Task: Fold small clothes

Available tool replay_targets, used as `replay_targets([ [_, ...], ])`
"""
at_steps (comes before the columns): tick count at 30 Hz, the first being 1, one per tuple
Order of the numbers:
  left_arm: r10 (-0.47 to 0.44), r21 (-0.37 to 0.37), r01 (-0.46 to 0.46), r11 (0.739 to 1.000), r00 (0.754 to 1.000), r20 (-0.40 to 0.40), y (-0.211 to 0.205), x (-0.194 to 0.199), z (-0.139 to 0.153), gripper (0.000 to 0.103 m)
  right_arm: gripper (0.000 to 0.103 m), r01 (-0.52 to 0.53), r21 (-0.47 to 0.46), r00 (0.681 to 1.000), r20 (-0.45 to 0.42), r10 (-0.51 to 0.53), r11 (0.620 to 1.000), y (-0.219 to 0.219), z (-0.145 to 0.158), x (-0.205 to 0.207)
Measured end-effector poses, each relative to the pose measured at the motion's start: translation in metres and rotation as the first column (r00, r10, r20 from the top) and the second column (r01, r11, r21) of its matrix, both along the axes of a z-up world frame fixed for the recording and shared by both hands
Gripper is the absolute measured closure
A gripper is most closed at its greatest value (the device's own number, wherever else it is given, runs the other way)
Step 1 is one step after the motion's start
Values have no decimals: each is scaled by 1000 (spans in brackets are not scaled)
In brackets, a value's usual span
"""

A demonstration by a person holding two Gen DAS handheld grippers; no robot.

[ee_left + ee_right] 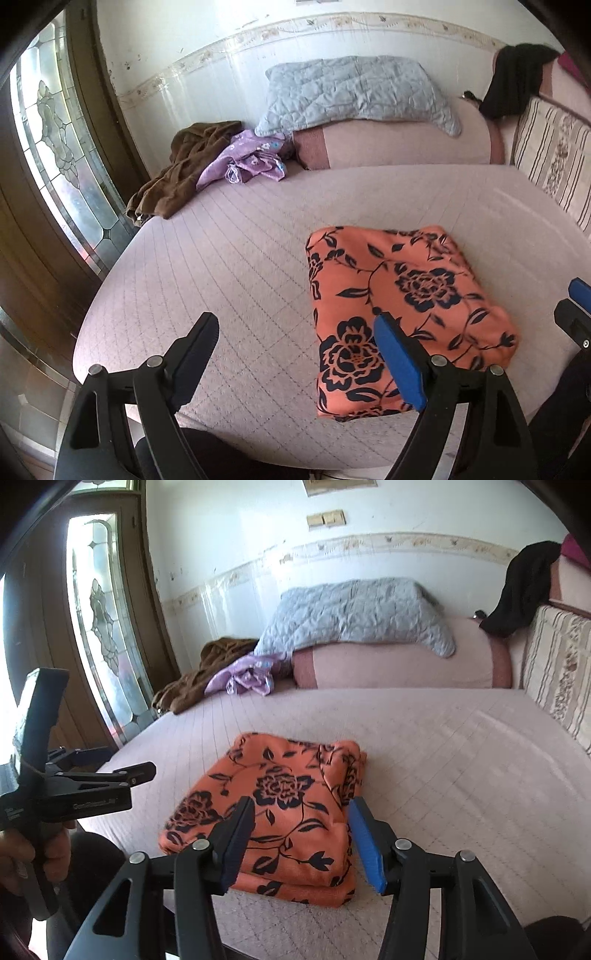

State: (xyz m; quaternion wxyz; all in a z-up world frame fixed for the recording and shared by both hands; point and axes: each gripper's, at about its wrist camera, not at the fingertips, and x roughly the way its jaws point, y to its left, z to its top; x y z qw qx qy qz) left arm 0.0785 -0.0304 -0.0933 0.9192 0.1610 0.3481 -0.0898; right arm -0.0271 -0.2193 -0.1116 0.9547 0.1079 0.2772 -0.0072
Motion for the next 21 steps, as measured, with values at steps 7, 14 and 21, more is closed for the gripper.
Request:
replay_targets([
  [7, 21, -33, -20, 999, 1000, 19, 3, -9, 21, 14, 44, 21, -45, 999, 49, -19, 999, 14, 39, -19],
  [14, 45, 30, -46, 998, 998, 54, 3, -14, 37, 13, 43, 33, -12, 995, 94, -32, 999, 18, 61, -29],
  [21, 99, -45, -95, 994, 990, 103, 17, -19, 64, 13, 43, 63, -32, 989, 136, -58, 997, 18, 78, -36],
])
